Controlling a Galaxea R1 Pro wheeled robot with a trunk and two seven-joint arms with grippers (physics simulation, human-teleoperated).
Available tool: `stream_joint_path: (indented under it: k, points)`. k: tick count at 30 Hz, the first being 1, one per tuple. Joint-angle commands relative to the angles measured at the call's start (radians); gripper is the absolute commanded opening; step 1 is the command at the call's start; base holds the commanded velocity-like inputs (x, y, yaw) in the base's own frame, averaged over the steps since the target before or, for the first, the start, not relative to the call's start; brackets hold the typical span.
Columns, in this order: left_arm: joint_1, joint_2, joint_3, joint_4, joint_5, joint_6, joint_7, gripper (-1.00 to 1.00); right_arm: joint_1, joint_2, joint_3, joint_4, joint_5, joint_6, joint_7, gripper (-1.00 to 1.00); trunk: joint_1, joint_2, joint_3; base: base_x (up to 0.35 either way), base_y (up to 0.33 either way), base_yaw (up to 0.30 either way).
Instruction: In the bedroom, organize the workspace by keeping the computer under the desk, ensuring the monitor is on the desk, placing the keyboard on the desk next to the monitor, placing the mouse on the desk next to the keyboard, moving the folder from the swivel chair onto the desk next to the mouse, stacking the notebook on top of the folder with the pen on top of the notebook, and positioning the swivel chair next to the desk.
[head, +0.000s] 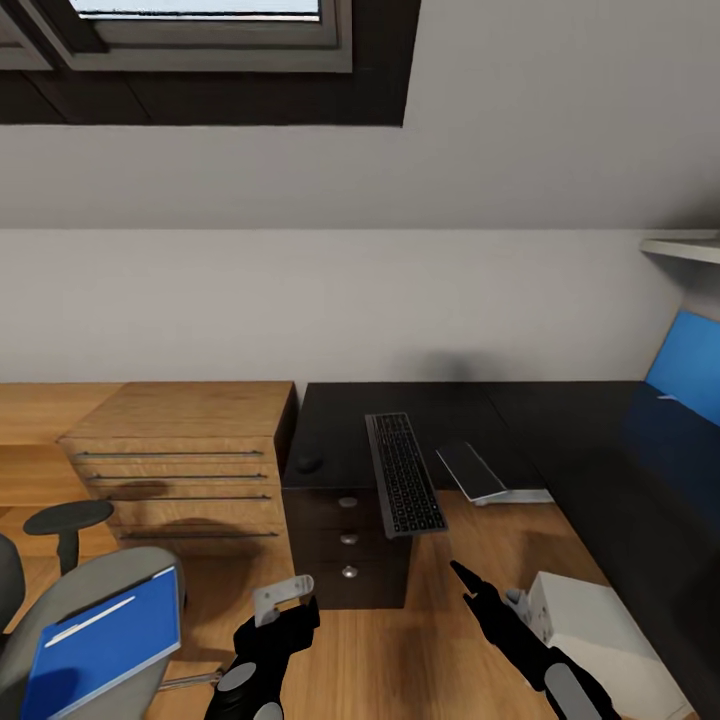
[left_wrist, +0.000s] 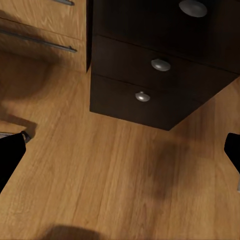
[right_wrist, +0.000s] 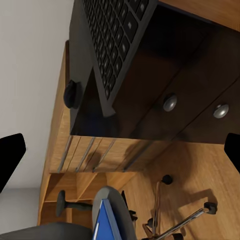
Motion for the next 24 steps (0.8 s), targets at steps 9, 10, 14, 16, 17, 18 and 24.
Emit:
stream_joint_path:
  k: [9, 10, 14, 16, 17, 18, 24]
  points:
    - [-0.001, 0.000, -0.001, -0.001, 0.005, 0.003, 0.008, 1.00, -0.002, 0.004, -0.001, -0.034, -0.005, -0.042, -0.094, 1.00, 0.035, -0.064, -0.029, 0.000, 0.000, 0.000]
    - [-0.001, 0.000, -0.002, -0.001, 0.005, 0.003, 0.008, 1.00, -0.002, 0.003, -0.001, -0.046, -0.005, -0.044, -0.097, 1.00, 0.039, -0.071, -0.033, 0.000, 0.000, 0.000]
    - [-0.001, 0.000, -0.003, -0.001, 0.005, 0.003, 0.009, 1.00, -0.002, 0.000, -0.002, -0.065, -0.008, -0.042, -0.097, 1.00, 0.054, -0.099, -0.045, 0.000, 0.000, 0.000]
    - [-0.001, 0.000, -0.003, -0.001, 0.006, 0.003, 0.009, 1.00, -0.002, 0.000, -0.003, -0.067, -0.009, -0.042, -0.096, 1.00, 0.062, -0.113, -0.051, 0.000, 0.000, 0.000]
    - [-0.001, 0.000, -0.003, -0.001, 0.006, 0.003, 0.009, 1.00, -0.002, 0.000, -0.004, -0.067, -0.010, -0.042, -0.096, 1.00, 0.065, -0.120, -0.055, 0.000, 0.000, 0.000]
    - [-0.001, 0.000, -0.003, 0.000, 0.006, 0.003, 0.009, 1.00, -0.002, 0.000, -0.005, -0.068, -0.019, -0.041, -0.096, 1.00, 0.069, -0.127, -0.058, 0.000, 0.000, 0.000]
    - [-0.001, 0.000, -0.007, 0.000, 0.007, 0.002, 0.010, 1.00, -0.002, -0.001, -0.006, -0.068, -0.078, -0.033, -0.096, 1.00, 0.092, -0.169, -0.076, 0.000, 0.000, 0.000]
